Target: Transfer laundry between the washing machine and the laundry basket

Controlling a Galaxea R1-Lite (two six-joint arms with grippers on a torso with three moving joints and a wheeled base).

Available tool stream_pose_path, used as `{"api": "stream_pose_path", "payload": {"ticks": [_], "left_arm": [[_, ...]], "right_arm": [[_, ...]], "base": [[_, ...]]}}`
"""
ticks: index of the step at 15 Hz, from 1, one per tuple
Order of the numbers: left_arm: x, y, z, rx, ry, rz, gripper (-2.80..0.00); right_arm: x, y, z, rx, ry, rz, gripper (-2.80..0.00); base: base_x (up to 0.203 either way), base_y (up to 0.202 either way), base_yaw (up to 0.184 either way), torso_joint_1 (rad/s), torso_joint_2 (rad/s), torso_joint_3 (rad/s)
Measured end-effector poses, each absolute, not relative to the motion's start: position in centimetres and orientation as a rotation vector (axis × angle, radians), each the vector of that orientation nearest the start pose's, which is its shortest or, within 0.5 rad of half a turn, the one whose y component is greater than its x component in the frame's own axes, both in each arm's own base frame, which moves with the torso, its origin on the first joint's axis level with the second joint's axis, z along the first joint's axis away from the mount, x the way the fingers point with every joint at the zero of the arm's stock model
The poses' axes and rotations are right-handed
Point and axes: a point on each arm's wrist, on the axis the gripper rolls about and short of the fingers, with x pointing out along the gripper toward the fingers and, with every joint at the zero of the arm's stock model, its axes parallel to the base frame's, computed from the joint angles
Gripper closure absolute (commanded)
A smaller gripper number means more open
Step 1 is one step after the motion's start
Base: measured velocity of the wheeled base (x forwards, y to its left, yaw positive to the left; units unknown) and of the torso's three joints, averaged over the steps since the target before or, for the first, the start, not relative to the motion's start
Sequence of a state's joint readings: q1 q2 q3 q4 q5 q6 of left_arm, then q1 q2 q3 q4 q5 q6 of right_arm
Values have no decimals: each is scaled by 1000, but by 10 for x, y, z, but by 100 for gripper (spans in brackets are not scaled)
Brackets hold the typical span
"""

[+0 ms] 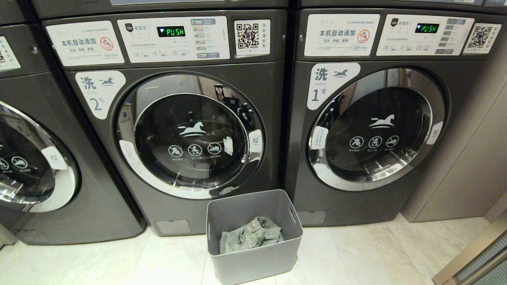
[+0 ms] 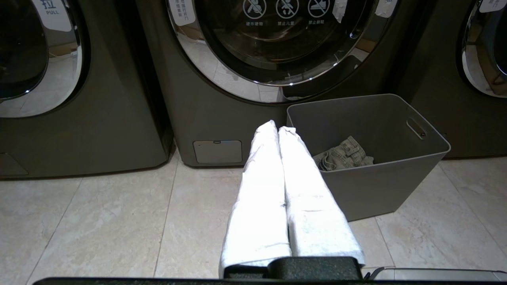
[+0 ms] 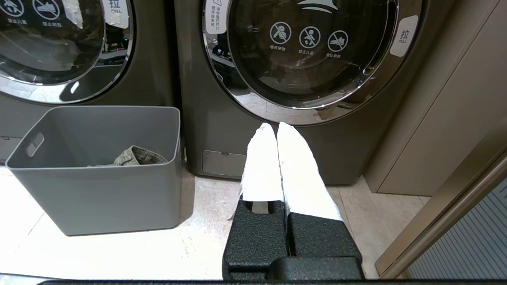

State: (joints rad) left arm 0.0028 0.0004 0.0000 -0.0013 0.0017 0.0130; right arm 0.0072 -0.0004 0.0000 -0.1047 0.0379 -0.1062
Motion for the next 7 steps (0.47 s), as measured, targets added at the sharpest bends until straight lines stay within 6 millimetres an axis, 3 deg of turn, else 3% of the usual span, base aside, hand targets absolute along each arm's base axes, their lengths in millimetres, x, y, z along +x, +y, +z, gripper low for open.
{"api": "stream_pose_path", "payload": {"ticks": [7], "left_arm": [[-23,0,76,14,-1,4,0]], "right_arm": [[-23,0,86,-109,-107,26,0]], "base": [[0,0,0,0,0,0]]}}
